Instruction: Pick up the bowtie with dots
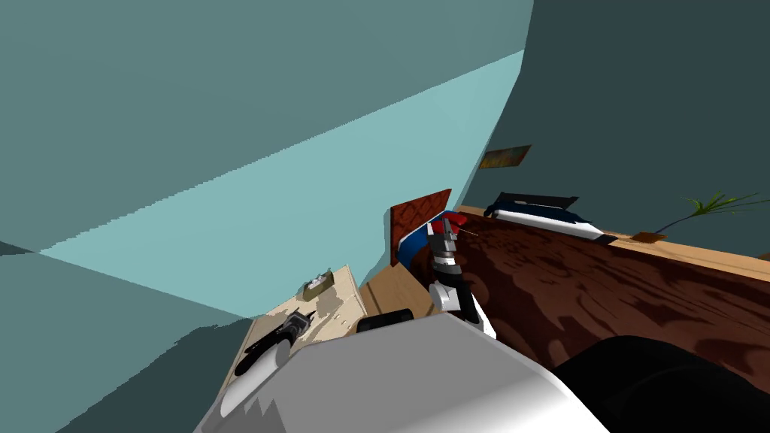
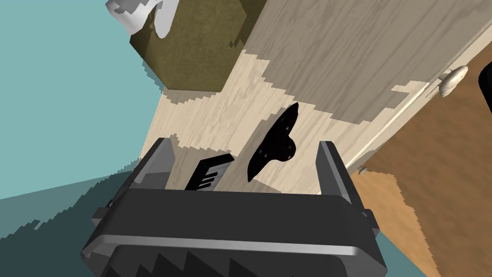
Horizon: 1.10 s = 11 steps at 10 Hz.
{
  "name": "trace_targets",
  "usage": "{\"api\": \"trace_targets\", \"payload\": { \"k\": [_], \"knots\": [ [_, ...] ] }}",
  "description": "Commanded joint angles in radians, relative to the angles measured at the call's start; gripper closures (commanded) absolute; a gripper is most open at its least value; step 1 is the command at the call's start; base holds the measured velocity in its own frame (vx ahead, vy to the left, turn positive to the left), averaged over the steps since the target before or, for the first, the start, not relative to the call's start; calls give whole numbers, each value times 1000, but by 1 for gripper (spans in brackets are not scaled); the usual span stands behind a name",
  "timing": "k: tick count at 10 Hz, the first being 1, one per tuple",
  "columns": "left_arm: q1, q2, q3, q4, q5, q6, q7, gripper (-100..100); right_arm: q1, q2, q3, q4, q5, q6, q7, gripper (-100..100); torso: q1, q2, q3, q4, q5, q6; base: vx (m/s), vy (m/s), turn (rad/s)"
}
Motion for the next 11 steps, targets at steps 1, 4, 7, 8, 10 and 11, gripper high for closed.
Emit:
{"api": "trace_targets", "payload": {
  "k": [1, 4, 7, 8, 10, 11],
  "knots": [
    [-10, 15, 11, 46, 20, 26, 16, -100, 0, 0, 0, 0, 0, 0, 0, 0, 0, 0, 0, 0, 0, 0, -10, 17, -189],
    [-22, 36, 31, 111, 47, 72, 43, -100, 0, 0, 0, 0, 0, 0, 0, 0, 0, 0, 0, 0, 0, 0, -12, 19, -205],
    [-37, 65, 55, 191, 81, 128, 76, -100, 0, 0, 0, 0, 0, 0, 0, 0, 1, 0, 0, 0, 0, 0, -15, 34, -230],
    [-40, 73, 61, 212, 90, 143, 84, -100, 0, 0, 0, 0, 0, 0, 0, 0, 1, 0, 0, 0, 0, 0, -12, 26, -192],
    [-45, 90, 72, 258, 109, 175, 103, -100, 0, 0, 0, 0, 0, 0, 0, 0, 1, 1, 0, 0, 0, 0, -35, 36, -159],
    [-45, 92, 73, 266, 112, 180, 106, -100, 0, 0, 0, 0, 0, 0, 0, 0, 1, 1, 1, 0, 0, 0, -29, 36, -107]
  ]
}}
